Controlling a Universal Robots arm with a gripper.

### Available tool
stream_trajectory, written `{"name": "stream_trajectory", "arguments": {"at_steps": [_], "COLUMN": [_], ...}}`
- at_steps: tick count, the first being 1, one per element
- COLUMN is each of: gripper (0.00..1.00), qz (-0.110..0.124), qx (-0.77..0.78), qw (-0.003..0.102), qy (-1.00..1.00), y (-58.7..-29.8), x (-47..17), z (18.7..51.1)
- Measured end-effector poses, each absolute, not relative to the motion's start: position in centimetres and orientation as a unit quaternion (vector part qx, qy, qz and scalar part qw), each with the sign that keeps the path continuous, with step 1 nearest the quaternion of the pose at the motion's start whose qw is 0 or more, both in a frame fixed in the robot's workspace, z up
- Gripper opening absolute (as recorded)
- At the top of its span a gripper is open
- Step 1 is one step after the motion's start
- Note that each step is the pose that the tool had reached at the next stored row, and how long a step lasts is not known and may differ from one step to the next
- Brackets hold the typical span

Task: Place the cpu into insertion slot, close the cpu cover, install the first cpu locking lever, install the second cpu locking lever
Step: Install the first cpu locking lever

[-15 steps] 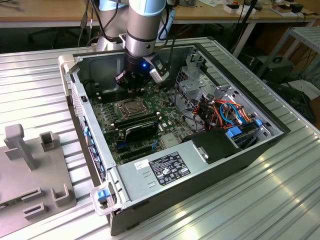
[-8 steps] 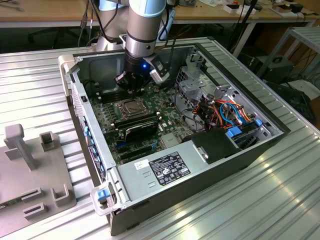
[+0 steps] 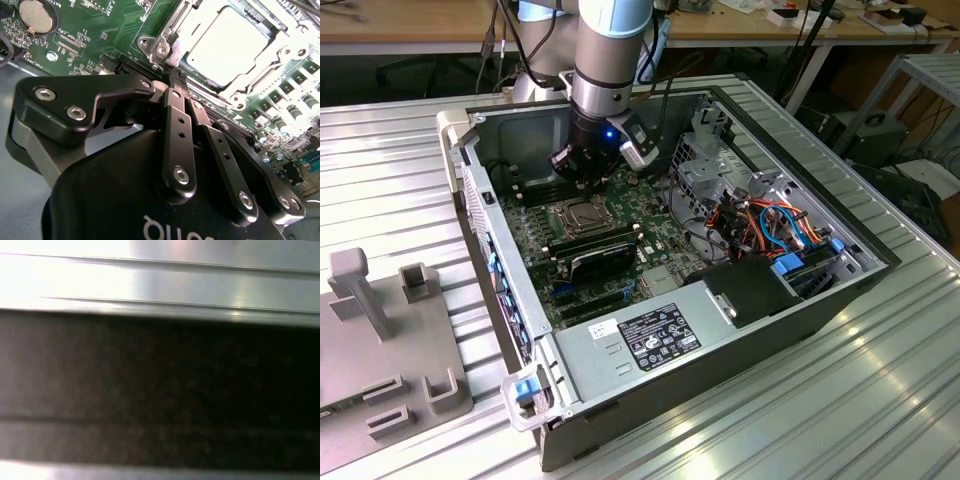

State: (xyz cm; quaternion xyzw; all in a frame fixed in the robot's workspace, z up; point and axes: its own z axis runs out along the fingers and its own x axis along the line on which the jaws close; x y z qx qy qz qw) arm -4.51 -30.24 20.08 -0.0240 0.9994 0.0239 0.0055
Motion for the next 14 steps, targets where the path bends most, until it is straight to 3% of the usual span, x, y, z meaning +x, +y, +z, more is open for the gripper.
{"name": "stream_trajectory", "arguments": {"at_steps": [14], "gripper": [0.11], "qz": [0.024], "qx": [-0.024], "qw": [0.006], "qy": [0.999], "y": [-30.1], "x": [-4.5], "z": [20.74]}}
